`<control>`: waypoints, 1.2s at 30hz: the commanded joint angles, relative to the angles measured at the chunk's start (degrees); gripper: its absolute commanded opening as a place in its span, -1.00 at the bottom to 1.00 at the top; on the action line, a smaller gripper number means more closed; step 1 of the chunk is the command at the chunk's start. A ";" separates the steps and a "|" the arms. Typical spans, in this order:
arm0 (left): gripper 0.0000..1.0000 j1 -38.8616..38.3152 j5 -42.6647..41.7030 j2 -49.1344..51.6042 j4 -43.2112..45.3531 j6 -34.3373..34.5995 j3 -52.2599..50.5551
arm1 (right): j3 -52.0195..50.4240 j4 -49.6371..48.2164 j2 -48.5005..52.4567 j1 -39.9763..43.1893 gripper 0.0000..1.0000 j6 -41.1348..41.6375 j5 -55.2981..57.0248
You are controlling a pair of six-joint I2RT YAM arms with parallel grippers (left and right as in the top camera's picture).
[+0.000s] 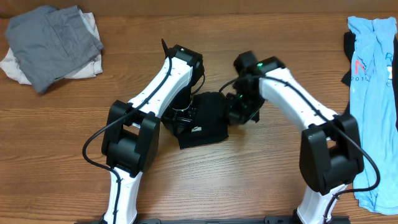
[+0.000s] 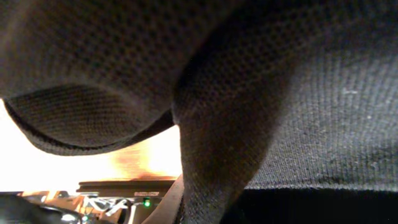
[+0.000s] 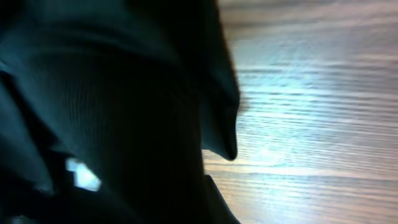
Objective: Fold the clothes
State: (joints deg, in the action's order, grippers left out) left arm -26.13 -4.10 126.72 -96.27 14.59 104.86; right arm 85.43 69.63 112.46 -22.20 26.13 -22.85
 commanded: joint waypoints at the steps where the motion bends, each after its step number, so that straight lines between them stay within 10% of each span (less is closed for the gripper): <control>1: -0.60 1.16 2.80 -1.05 -0.61 -0.83 -0.57 | -3.26 -1.60 -1.77 -2.69 -0.92 2.43 3.23; 7: -0.23 1.27 2.78 -1.05 -0.63 -0.87 -0.74 | -4.85 -1.57 -1.77 -2.82 -0.78 5.42 7.85; 10: 0.18 1.27 2.58 -1.05 -0.63 -0.90 -1.22 | -4.85 -1.22 -1.77 -2.82 0.06 5.07 7.87; 14: 0.04 1.27 2.54 -1.05 -0.63 -1.01 -1.38 | -4.85 -0.39 -1.77 -2.82 0.43 4.96 7.89; 17: -0.28 1.27 0.81 -1.09 -0.63 -2.01 -1.38 | -4.85 -0.13 -1.77 -2.82 0.43 4.98 7.96; 24: -0.31 1.73 0.07 -5.42 -0.63 -2.80 -1.38 | -2.78 3.96 -2.21 -0.04 0.35 4.98 11.65; 36: 0.44 2.21 -0.61 -13.22 -0.61 -3.04 -1.38 | -1.70 6.78 -7.69 5.07 0.58 -1.16 7.17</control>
State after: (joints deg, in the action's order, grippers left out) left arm -24.23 -4.12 114.26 -96.77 11.99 103.61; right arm 82.39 76.14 106.50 -17.56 28.36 -12.21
